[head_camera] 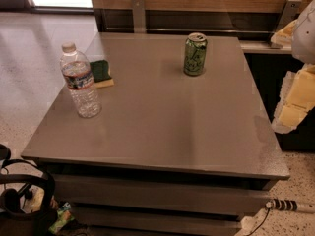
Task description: Pick green can
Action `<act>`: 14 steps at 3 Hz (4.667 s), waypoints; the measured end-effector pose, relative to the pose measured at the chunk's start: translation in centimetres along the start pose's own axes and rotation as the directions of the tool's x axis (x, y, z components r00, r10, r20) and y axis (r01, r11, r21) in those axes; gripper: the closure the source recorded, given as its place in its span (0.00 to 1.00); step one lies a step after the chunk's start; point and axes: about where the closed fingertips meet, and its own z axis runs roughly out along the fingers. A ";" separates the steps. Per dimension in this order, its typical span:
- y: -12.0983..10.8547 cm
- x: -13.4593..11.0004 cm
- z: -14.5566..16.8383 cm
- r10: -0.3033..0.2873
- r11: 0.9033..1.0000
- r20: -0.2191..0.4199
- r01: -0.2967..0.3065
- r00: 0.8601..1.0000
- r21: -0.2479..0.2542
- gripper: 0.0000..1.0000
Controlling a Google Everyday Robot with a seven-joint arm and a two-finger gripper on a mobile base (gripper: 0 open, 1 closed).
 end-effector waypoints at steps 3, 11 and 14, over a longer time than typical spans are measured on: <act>-5.8 -1.1 0.5 0.077 0.993 0.171 -0.090 0.982 0.071 0.00; -20.3 -8.2 10.4 0.190 0.929 0.824 -0.370 0.534 0.026 0.00; -22.2 -11.0 15.9 0.227 0.926 0.881 -0.372 0.415 -0.063 0.00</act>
Offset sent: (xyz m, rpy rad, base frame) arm 0.0437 -0.0062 0.0135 0.0882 -0.0717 -0.0203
